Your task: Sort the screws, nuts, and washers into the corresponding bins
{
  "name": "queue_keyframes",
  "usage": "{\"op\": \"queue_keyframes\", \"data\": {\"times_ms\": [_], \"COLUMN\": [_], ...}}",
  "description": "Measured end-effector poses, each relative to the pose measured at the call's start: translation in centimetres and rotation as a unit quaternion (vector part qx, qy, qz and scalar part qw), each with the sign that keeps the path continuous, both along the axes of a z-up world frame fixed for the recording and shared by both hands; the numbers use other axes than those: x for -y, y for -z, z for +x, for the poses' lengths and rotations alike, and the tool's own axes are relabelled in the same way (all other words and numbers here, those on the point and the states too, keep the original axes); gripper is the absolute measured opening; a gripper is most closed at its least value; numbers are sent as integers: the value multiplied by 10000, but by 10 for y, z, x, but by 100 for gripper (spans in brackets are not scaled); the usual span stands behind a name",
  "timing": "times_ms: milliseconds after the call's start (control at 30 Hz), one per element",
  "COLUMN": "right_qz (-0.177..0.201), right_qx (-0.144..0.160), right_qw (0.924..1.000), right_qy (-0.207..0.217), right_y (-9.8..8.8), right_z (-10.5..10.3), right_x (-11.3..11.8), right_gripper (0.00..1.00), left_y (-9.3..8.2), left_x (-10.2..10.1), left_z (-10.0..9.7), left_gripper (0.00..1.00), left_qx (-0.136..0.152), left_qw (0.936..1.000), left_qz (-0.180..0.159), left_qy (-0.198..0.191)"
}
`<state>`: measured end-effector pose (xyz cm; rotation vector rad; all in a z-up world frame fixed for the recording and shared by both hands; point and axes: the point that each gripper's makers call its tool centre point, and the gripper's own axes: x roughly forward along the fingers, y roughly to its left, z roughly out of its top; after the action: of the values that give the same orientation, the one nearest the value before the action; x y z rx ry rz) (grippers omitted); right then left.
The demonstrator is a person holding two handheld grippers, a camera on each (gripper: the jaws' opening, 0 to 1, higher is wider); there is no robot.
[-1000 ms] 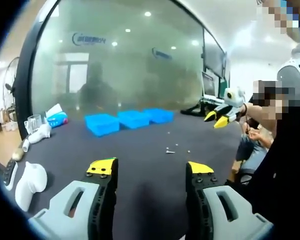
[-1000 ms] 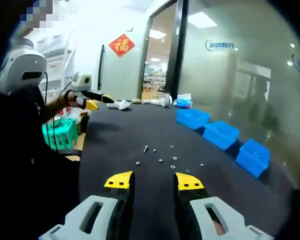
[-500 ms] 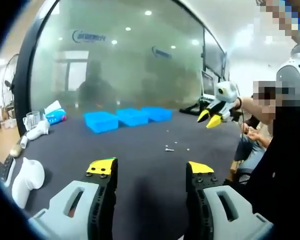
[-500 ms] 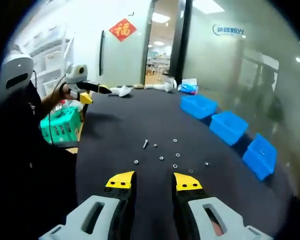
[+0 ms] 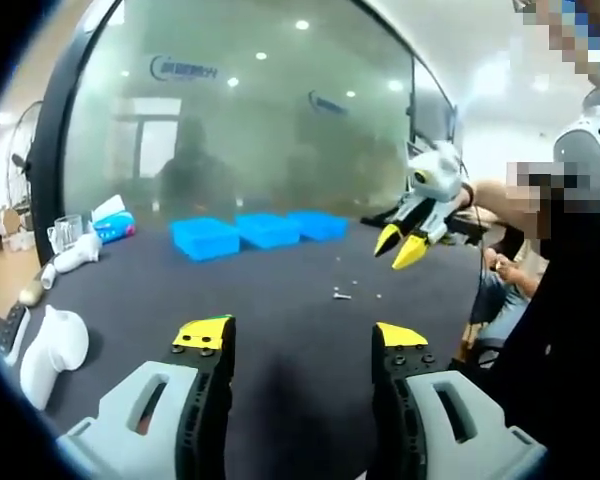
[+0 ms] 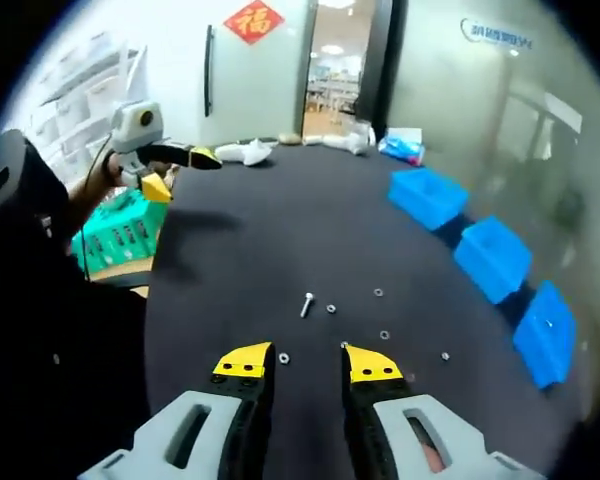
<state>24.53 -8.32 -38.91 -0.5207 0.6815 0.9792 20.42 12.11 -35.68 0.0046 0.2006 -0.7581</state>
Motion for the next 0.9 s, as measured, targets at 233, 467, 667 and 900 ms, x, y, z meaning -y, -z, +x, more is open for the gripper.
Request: {"op": "queue_keyframes", "data": {"times_ms": [233, 467, 667, 900], "right_qz": [-431, -703, -757, -828], "right_qx": [-316, -387, -485, -511], "right_qw": [9984, 9967, 9959, 9953], "right_qy": [172, 118, 32, 18], "right_y": [20, 30, 35, 37], "right_z": [10, 19, 22, 29], "right_x": [-16, -31, -43, -46], "right_gripper": [22, 20, 20, 15], "left_y": [2, 4, 6, 6], "left_x": [3, 4, 3, 3], "left_z": [0, -1, -1, -2], "left_gripper": [53, 53, 53, 53], "left_qx": [-3, -22, -34, -40], "left_qw": [10000, 9999, 9999, 9999], "left_qz": [-30, -67, -106, -114], "left_qy": [63, 100, 92, 90]}}
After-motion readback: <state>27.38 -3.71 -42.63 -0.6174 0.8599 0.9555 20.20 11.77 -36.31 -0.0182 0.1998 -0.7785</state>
